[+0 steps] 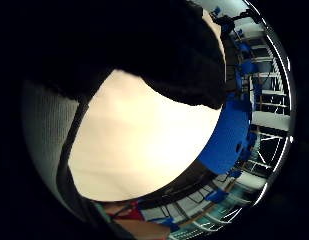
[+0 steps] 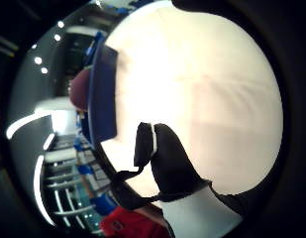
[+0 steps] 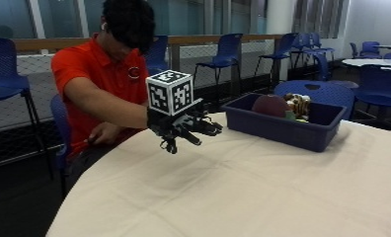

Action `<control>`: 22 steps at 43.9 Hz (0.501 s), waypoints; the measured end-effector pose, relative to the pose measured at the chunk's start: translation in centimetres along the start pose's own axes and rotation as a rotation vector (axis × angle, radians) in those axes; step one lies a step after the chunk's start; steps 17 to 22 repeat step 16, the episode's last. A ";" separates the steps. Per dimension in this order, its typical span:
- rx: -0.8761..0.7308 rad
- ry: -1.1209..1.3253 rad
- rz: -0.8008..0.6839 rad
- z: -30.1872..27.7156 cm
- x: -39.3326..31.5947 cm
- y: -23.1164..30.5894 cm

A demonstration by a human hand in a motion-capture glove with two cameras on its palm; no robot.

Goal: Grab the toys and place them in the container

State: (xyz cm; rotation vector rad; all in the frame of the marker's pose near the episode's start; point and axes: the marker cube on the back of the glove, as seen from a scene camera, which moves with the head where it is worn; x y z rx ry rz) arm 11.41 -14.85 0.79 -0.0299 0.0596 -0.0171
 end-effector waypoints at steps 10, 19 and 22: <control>-0.031 -0.006 0.036 -0.7 1.6 0.2; -0.031 -0.025 0.062 -1.1 2.5 0.2; -0.031 -0.025 0.062 -1.1 2.5 0.2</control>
